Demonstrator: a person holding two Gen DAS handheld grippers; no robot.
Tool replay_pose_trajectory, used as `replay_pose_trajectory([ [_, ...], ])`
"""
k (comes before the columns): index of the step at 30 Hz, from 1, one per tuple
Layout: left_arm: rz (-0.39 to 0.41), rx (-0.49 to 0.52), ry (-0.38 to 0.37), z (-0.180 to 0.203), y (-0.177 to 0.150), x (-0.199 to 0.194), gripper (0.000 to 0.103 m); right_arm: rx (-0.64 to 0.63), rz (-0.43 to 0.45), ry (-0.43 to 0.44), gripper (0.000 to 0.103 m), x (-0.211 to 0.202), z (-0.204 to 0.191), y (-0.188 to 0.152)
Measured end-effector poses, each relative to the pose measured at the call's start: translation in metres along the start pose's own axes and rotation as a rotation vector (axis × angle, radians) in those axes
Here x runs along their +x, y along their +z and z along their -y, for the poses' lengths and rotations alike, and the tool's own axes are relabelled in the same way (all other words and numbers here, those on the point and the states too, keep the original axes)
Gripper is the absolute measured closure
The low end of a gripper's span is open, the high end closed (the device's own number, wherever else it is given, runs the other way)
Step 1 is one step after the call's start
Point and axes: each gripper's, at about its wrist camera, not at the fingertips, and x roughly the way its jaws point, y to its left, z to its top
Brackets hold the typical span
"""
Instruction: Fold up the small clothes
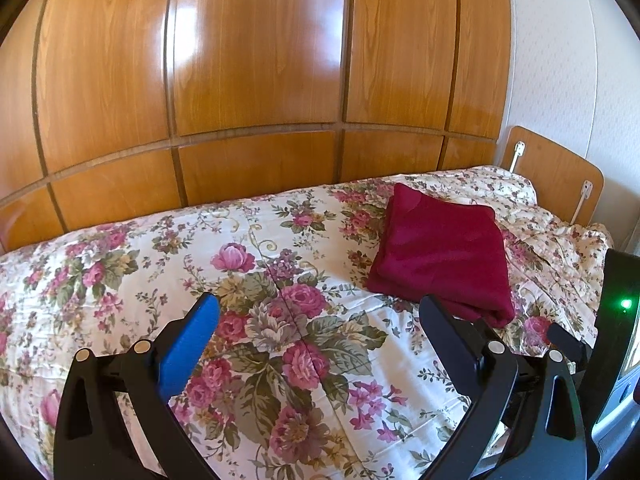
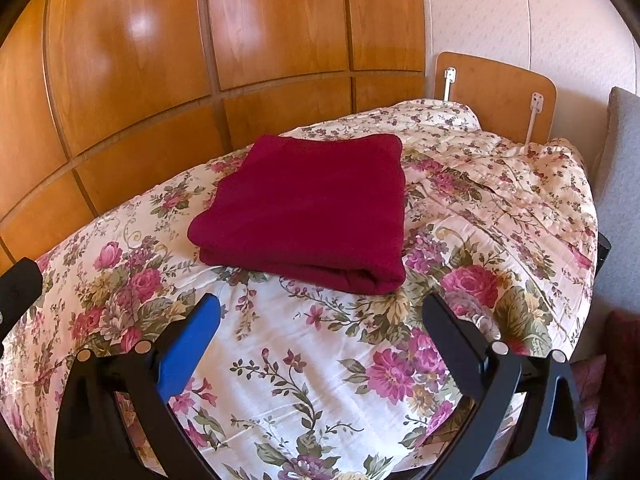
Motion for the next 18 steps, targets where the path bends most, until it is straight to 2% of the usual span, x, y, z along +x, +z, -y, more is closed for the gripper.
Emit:
replay_pose_trajectory([
  [8,0.014,0.035,0.005,0.004,0.000,0.004,0.004,0.004,-0.016,0.001,0.002,0.005,0.000,-0.003],
  [18,-0.059,-0.030,0.027,-0.008,-0.007,0.019,0.004,0.001,-0.021,0.008,0.002,0.009,-0.003,-0.001],
])
